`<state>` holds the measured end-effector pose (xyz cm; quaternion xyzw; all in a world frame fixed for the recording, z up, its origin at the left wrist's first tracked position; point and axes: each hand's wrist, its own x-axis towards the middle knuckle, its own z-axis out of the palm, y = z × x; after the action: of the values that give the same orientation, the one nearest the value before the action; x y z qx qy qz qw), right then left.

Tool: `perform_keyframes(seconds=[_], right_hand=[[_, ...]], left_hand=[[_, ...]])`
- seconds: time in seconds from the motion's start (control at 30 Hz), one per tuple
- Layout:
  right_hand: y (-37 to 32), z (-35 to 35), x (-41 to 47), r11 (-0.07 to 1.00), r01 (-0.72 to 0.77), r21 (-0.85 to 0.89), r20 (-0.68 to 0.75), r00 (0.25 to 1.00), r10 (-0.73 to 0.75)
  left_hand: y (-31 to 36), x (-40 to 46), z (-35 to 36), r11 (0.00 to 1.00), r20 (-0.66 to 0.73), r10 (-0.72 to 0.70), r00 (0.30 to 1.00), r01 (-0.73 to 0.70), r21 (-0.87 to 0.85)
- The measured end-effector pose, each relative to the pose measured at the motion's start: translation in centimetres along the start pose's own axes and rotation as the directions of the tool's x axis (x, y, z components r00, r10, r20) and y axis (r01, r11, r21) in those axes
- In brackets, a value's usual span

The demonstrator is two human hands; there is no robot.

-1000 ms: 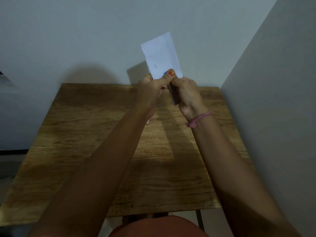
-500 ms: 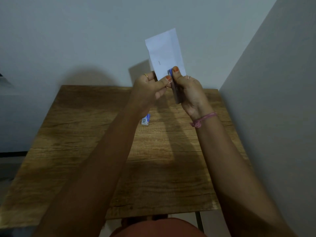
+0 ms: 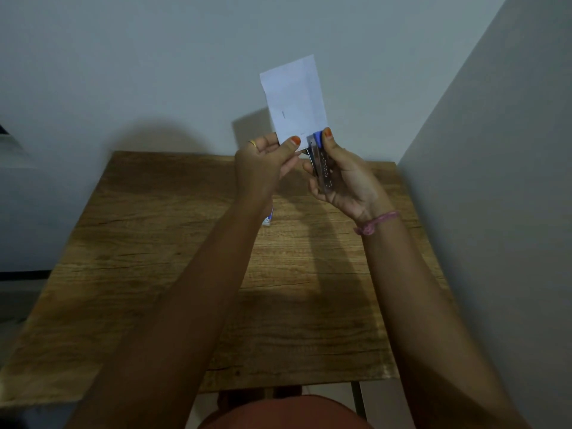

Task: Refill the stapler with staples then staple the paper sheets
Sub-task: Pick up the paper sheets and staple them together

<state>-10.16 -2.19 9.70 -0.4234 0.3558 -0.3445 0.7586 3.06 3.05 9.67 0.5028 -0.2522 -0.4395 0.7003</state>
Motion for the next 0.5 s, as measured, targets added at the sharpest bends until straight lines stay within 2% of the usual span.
perform_keyframes(seconds=[0.27,0.5], right_hand=[[0.7,-0.7,-0.4,0.999,0.024,0.048,-0.010,1.000,-0.023],[1.7,-1.7,0.5,0.991,0.111,0.077,-0.048,0.993,-0.108]], left_hand=[[-0.3,0.6,-0.5,1.000,-0.011,0.004,1.000,-0.004,-0.002],[-0.3,1.3,-1.2,0.999,-0.022,-0.005,1.000,0.005,-0.035]])
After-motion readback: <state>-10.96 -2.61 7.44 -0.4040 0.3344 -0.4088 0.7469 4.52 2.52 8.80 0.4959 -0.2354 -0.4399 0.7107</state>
